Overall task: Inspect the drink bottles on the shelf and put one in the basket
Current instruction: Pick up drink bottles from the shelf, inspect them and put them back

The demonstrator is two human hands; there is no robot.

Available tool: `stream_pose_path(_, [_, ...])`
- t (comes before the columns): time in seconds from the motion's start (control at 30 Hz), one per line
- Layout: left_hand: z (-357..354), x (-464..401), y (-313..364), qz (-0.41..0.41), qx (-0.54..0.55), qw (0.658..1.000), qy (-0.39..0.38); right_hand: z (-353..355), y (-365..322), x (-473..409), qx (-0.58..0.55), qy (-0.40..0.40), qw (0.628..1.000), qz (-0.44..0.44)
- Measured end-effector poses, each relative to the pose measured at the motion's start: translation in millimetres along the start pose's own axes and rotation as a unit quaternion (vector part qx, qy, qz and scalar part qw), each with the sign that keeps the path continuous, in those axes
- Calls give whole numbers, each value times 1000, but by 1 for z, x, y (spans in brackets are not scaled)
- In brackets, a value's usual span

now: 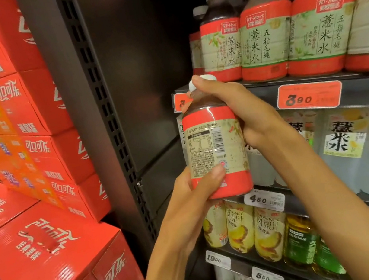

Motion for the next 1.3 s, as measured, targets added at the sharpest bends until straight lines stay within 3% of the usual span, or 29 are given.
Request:
stream_pose_path(0.1, [1,2,4,5,24,1000,-8,1,-1,1,-16,-30,999,-2])
stream_pose_path(0.27, [-5,0,2,10,109,993,-32,-4,5,2,-191,-68,978,-59])
stream_pose_path(0.37, [-8,1,-1,18,121,992,-25,-4,6,2,-176,-63,981,-59])
stream_pose_path(0.43, [-7,2,0,24,91,995,-25,-4,4,4,-160,-57,984,-48])
stream_pose_path(0.6, [3,6,10,3,-107,994,0,-3,-4,11,-39,3,999,18])
stream_pose_path(0.67, [2,6,9,-4,-117,993,6,-7,-6,12,-2,18,999,45])
stream_pose_path(0.83, [-6,7,3,-11,-32,999,10,-11,-14,12,51,-48,998,-1])
stream_pose_path(1.07, [-9,12,9,14,122,992,-23,-13,3,16,-135,-98,981,-104])
stream_pose_path(1.2, [-8,16,17,46,244,967,-52,-14,6,8,-109,-39,986,-123])
stream_pose_path(1.3, [-10,20,25,73,344,932,-85,-18,12,3,-127,-36,977,-169])
Point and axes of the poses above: each hand's wrist, its own x-axis away from the middle knuckle, its own z-axis out of the back of the hand, y = z × x, the point moved 2 cm from there along -x, towards the middle knuckle, and after that the axes turned 11 degrees about -x, right-handed, at the moved point
